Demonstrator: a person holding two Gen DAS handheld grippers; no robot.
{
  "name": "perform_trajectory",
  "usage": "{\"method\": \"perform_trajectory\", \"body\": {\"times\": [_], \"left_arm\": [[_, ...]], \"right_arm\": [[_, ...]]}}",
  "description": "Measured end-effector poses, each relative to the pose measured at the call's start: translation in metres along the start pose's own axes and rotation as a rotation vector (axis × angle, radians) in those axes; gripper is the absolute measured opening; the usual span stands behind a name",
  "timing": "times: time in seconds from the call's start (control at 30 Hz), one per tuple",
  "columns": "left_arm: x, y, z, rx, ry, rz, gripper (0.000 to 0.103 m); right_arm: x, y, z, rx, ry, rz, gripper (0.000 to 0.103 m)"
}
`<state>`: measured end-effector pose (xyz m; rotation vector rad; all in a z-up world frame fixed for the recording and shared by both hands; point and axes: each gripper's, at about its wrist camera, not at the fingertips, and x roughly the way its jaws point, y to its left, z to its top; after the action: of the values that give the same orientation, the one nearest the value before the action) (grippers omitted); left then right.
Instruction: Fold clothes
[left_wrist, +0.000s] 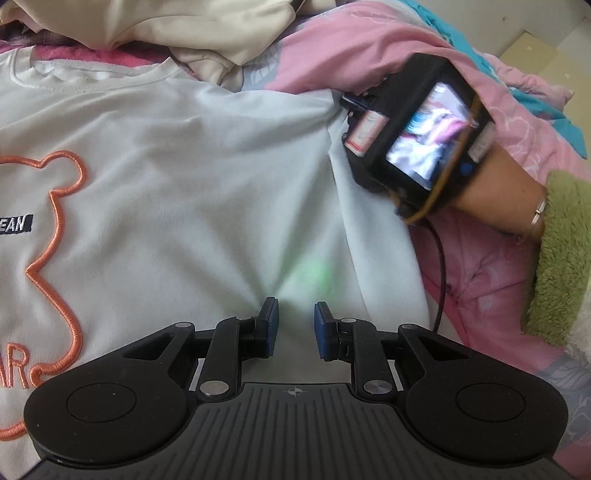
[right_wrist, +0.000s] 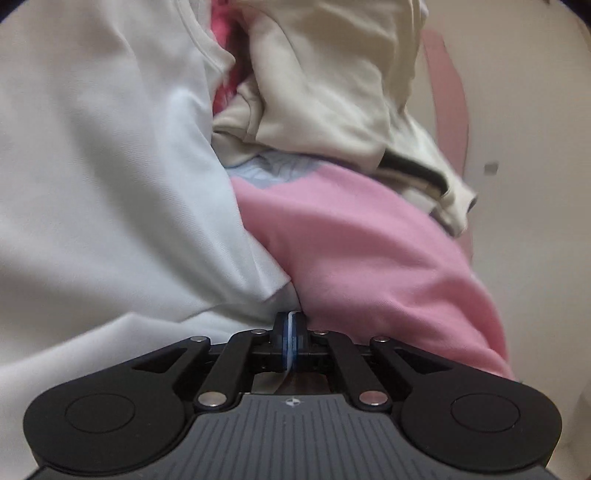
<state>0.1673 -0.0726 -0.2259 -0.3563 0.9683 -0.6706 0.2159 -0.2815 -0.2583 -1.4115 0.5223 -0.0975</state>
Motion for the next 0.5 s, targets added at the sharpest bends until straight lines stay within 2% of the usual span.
{"method": "perform_trajectory", "body": {"times": [0.1,0.2,0.3,0.4,0.5], "left_arm": [[0.002,0.003,0.001,-0.004,0.001,-0.01,0.02],[0.006,0.004,0.003,-0.005,0.002,-0.014,0.02],[0.009,0.003,0.005,-0.007,0.001,-0.013,0.02],[0.006,0.001,0.004,-0.002,0.0,-0.013,0.02],[-0.004,-0.001,0.0,0.006,0.001,-0.021,0.02]], "right_arm": [[-0.019,-0.032,-0.01,0.183,-0.037,0.066,0.0],[-0.041,-0.057,-0.02,0.288,-0.074,0.092,0.001],[-0.055,-0.084,-0.029,0.418,-0.063,0.135,0.001],[-0.079,-0.117,-0.045,0.665,-0.027,0.233,0.004],[-0.104,-0.146,-0.069,0.941,0.041,0.366,0.034]]}}
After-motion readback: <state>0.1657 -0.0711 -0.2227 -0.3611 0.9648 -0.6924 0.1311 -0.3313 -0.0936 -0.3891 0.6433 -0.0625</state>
